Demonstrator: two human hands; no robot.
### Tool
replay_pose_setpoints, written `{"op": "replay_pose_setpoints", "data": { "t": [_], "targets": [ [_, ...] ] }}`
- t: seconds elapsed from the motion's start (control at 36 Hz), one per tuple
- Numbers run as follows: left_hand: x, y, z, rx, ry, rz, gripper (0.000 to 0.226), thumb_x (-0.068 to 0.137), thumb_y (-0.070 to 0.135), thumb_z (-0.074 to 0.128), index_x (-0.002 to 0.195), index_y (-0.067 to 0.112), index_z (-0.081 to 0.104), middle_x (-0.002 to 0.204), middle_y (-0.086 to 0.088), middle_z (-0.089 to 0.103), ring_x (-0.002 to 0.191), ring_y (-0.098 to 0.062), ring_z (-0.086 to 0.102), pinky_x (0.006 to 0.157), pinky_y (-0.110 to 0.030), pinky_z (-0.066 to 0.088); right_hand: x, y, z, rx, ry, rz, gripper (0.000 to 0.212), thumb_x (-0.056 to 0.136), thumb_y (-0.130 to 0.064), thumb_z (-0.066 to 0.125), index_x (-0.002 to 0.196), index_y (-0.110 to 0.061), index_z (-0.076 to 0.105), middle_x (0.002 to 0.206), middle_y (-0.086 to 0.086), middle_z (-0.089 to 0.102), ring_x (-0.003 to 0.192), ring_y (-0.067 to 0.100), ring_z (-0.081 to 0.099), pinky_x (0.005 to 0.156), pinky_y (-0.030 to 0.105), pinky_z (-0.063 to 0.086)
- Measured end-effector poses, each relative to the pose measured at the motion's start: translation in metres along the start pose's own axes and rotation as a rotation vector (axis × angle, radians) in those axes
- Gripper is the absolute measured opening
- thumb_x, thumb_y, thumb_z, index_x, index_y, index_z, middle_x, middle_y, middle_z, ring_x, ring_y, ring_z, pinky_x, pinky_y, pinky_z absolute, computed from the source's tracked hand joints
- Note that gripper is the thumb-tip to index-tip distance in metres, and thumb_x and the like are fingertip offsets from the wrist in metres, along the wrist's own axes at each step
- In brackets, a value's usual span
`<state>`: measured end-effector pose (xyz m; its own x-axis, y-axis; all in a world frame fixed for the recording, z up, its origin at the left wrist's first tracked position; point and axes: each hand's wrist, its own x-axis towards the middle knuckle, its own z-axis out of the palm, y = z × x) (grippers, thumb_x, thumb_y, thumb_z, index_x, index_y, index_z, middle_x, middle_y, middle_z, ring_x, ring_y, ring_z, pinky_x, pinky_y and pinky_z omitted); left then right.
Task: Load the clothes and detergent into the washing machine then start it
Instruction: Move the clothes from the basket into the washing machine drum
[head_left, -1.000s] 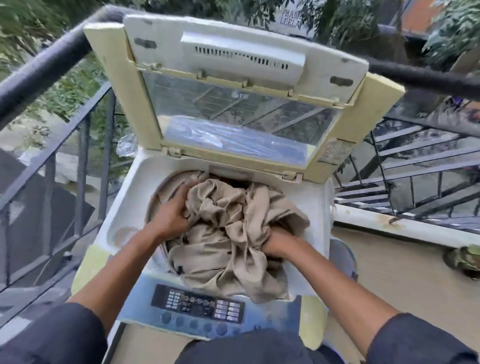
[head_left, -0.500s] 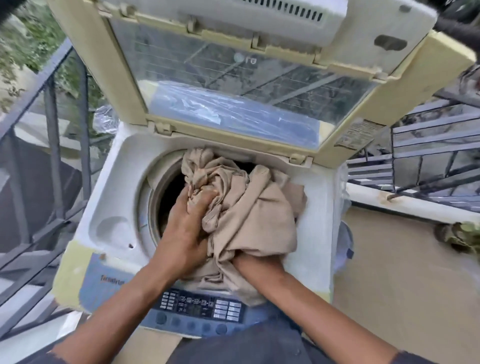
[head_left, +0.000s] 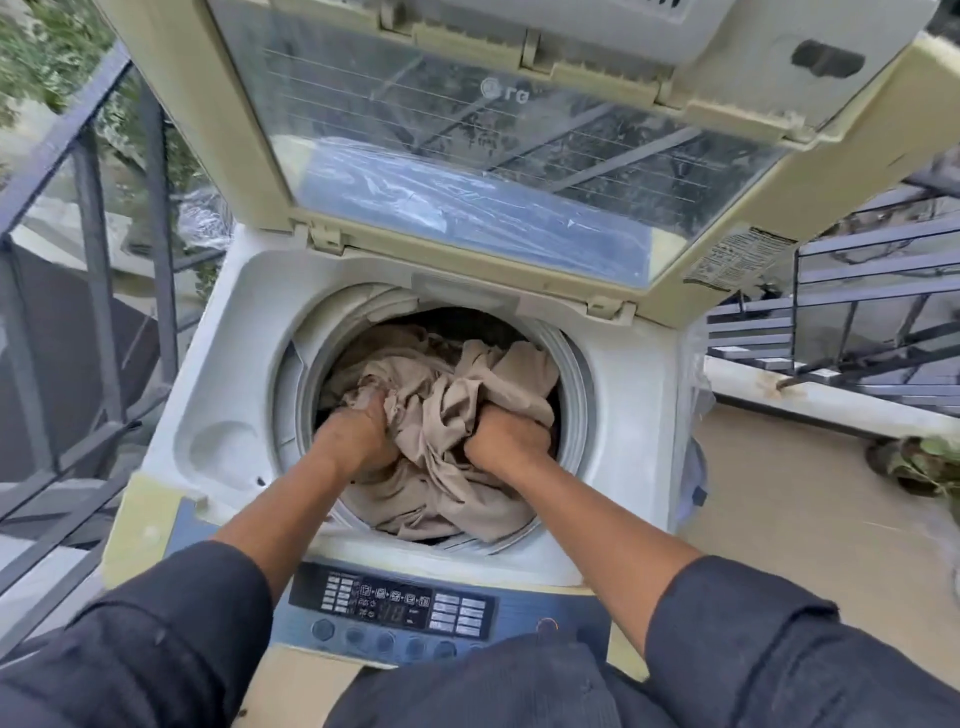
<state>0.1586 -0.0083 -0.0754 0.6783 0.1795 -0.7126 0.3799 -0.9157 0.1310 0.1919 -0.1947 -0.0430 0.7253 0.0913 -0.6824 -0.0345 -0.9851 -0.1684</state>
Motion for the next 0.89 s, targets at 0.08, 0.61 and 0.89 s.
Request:
{"op": "replay_pose_setpoints", "data": {
  "t": [0.08,0.61,0.89],
  "targets": [
    [-0.013,0.001,-0.015,-0.08,0.271,-0.009,0.055,0.097,0.042,0.06,0.139,0.01,0.045,0.129,-0.031,0.056,0.115,-0.052,0.061,0.092,-0.052,0.052,-0.016,-0.012,-0.036,-0.006,0.031,0.017,0.048,0.095,-0.048,0.053,0.134,-0.022,0.063,0.139,0.008,0.062,0.129,0.03,0.057,0.099,0.034,0.048],
    [-0.018,-0.017,0.015,0.171,-0.017,0.196,0.081,0.094,0.047,0.062,0.162,0.025,0.023,0.16,-0.012,0.042,0.138,-0.04,0.048,0.11,-0.047,0.047,0.029,0.053,0.038,-0.491,-0.141,-0.259,0.075,0.092,-0.064,0.054,0.157,-0.046,0.021,0.166,0.009,0.023,0.149,0.034,0.025,0.11,0.056,0.033],
    [0.021,0.013,0.035,0.511,-0.576,0.024,0.109,0.083,0.086,0.032,0.169,0.027,0.0,0.174,-0.01,0.024,0.161,-0.036,0.018,0.129,-0.057,0.015,0.056,0.025,0.043,-0.685,-0.491,-0.108,0.093,0.092,-0.08,0.02,0.165,-0.026,0.001,0.173,0.005,0.005,0.159,0.031,0.004,0.125,0.056,0.001]
  ]
}}
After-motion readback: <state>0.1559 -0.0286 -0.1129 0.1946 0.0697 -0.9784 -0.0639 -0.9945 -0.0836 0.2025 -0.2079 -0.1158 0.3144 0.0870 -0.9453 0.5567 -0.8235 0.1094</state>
